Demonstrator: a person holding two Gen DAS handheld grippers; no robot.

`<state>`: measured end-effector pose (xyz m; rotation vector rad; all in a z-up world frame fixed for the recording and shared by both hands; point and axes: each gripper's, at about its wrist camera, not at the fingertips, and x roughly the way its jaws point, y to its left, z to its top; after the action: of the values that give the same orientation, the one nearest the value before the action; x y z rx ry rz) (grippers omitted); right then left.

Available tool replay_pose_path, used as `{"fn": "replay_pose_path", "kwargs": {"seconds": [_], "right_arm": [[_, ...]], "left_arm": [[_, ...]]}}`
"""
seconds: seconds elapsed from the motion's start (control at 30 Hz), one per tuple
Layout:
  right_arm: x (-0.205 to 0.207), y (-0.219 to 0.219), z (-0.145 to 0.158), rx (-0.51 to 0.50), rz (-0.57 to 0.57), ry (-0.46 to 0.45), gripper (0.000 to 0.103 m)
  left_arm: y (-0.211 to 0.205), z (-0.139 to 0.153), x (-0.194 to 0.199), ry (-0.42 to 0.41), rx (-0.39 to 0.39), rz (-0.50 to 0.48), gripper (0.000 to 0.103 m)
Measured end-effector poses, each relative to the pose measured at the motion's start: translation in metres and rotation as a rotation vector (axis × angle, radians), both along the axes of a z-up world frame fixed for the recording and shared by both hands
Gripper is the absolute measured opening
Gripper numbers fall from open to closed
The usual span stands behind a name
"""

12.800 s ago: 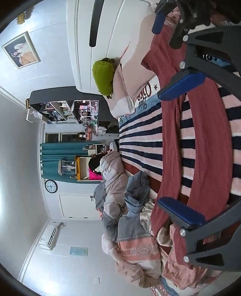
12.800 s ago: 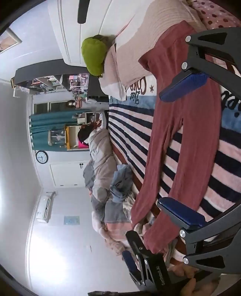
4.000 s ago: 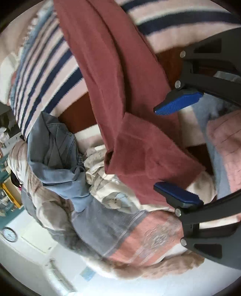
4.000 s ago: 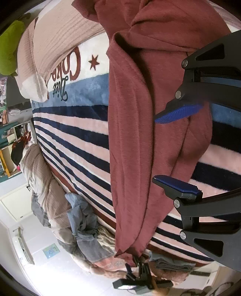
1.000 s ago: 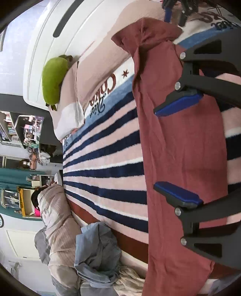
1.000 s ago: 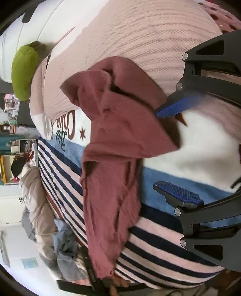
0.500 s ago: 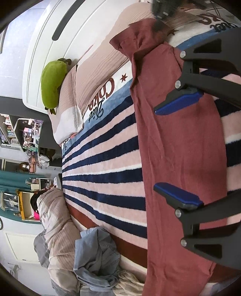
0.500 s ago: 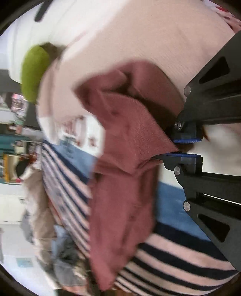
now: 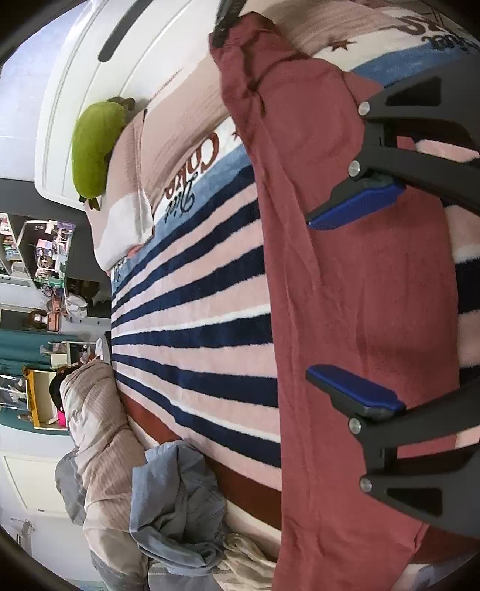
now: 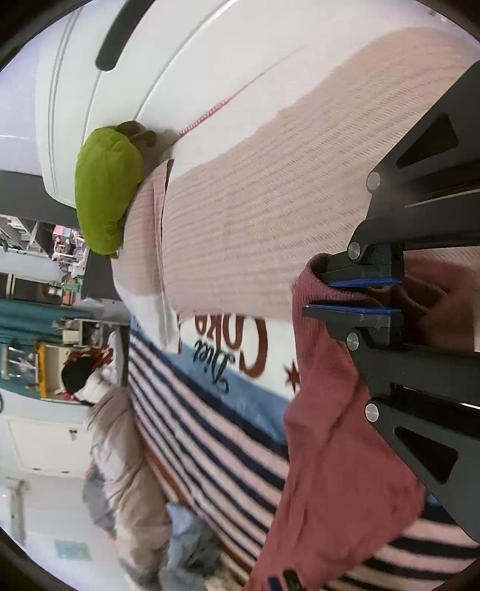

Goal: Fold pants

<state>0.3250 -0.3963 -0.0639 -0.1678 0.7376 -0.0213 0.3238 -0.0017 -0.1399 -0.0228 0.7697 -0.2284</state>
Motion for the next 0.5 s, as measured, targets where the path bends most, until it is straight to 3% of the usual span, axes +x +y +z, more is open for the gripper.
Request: {"fn": "replay_pose_path", "kwargs": {"seconds": [0.1, 0.17, 0.2, 0.27, 0.3, 0.4, 0.5], "right_arm": [[0.02, -0.009, -0.006, -0.005, 0.004, 0.058, 0.005], [0.026, -0.015, -0.008, 0.013, 0.019, 0.114, 0.015], [0.028, -0.018, -0.008, 0.04, 0.032, 0.154, 0.033], [0.026, -0.025, -0.002, 0.097, 0.045, 0.183, 0.05], [0.025, -0.027, 0.003, 0.109, 0.046, 0.185, 0.064], [0.011, -0.033, 0.025, 0.163, 0.038, 0.15, 0.066], [-0.013, -0.023, 0.04, 0.131, 0.054, 0.081, 0.075]], "left_arm": [[-0.001, -0.004, 0.002, 0.01, 0.017, 0.004, 0.072], [-0.001, -0.006, 0.004, 0.018, 0.019, 0.006, 0.072], [-0.001, -0.007, 0.004, 0.021, 0.018, 0.007, 0.072], [-0.002, -0.008, 0.004, 0.024, 0.018, 0.006, 0.072], [-0.002, -0.007, 0.004, 0.023, 0.016, 0.005, 0.072], [-0.002, -0.006, 0.003, 0.02, 0.006, -0.003, 0.072], [-0.001, -0.005, 0.003, 0.02, -0.007, -0.009, 0.072]]}}
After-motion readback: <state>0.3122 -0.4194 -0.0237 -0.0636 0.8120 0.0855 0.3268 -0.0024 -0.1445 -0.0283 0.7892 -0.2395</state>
